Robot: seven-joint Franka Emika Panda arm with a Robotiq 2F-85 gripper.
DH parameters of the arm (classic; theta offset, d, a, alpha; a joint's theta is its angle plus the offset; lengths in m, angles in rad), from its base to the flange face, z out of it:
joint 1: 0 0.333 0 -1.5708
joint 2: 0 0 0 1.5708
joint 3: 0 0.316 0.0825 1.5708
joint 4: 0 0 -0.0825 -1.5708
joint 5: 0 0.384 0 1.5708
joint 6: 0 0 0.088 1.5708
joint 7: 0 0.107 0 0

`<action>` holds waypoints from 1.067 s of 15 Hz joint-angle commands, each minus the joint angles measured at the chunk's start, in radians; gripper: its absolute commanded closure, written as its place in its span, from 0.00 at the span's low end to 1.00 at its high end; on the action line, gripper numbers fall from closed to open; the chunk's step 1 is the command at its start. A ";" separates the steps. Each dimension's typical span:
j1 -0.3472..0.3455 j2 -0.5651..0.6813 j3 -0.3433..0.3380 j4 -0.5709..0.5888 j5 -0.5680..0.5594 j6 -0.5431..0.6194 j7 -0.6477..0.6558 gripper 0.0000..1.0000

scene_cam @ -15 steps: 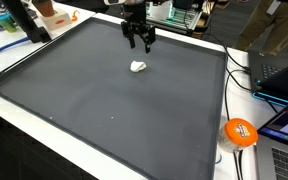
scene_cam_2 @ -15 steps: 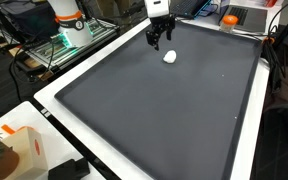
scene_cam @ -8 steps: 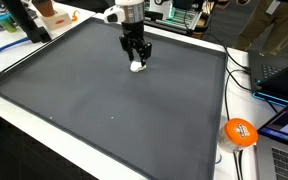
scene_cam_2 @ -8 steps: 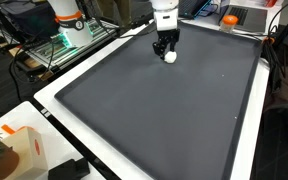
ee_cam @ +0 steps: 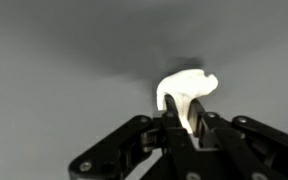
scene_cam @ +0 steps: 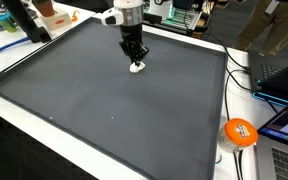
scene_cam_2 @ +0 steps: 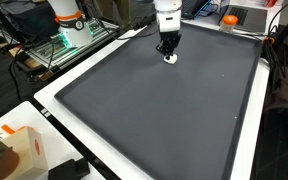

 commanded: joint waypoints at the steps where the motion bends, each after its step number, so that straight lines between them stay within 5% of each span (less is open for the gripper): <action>1: 0.015 0.028 -0.038 0.020 -0.076 -0.021 0.049 1.00; 9: 0.024 -0.040 -0.141 0.082 -0.213 -0.035 0.145 0.99; 13: 0.020 -0.027 -0.105 0.096 -0.243 -0.124 0.117 0.99; 16: 0.044 -0.003 -0.106 0.098 -0.261 -0.089 0.178 0.99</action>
